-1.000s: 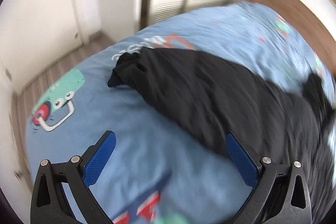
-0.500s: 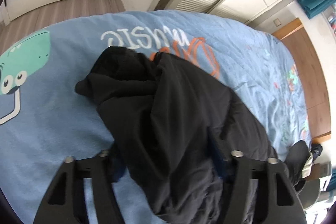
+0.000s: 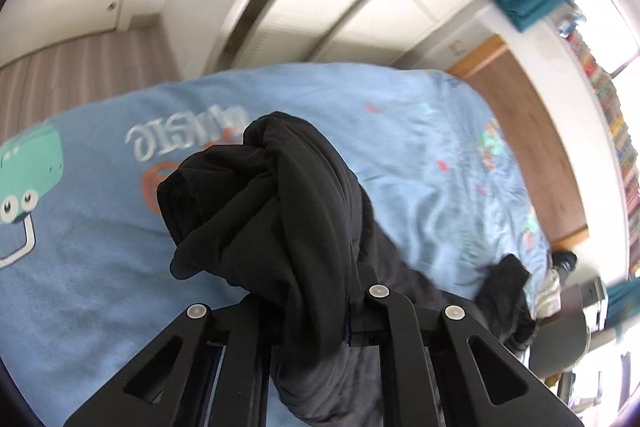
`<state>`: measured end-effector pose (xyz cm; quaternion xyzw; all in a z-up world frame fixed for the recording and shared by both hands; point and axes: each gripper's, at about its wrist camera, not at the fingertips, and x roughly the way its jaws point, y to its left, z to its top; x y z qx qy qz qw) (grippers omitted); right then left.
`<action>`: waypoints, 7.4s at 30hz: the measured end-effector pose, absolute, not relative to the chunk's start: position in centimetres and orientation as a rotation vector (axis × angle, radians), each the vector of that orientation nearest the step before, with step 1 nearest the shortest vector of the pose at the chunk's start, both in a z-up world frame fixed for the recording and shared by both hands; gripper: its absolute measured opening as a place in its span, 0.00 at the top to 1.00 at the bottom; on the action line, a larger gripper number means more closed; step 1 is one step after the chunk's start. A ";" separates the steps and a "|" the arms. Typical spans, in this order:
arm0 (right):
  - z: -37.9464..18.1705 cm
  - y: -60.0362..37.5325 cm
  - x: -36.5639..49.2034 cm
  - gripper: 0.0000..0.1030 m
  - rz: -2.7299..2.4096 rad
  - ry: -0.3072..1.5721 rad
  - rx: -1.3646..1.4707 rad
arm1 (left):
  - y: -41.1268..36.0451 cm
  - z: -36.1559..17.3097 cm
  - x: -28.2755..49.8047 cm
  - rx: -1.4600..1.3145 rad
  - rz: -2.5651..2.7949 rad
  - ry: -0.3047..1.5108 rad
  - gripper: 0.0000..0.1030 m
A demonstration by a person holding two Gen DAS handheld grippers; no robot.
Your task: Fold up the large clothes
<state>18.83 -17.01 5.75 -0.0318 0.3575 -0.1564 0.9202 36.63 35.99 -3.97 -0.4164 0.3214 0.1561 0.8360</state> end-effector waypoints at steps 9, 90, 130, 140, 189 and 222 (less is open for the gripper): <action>8.6 -18.6 14.2 0.00 -0.355 0.672 -0.029 | 26.8 4.6 38.0 -0.702 0.117 0.637 0.90; 7.7 -22.9 4.8 0.00 -0.410 0.700 0.073 | -4.5 -6.3 32.7 0.029 -0.154 0.996 0.31; 12.9 -21.6 1.7 0.00 -0.342 0.656 0.246 | 13.3 2.4 6.9 -0.017 -0.009 0.789 0.15; 11.7 -25.8 7.7 0.00 -0.318 0.656 0.385 | 16.4 -0.4 4.4 -0.106 0.137 0.838 0.15; -13.2 -54.5 22.6 0.40 -0.441 0.489 1.386 | 9.7 -5.0 16.9 -0.039 0.229 1.036 0.15; 9.8 -39.5 30.5 0.92 0.009 0.422 0.814 | 15.6 -3.5 13.1 -0.231 0.254 0.937 0.15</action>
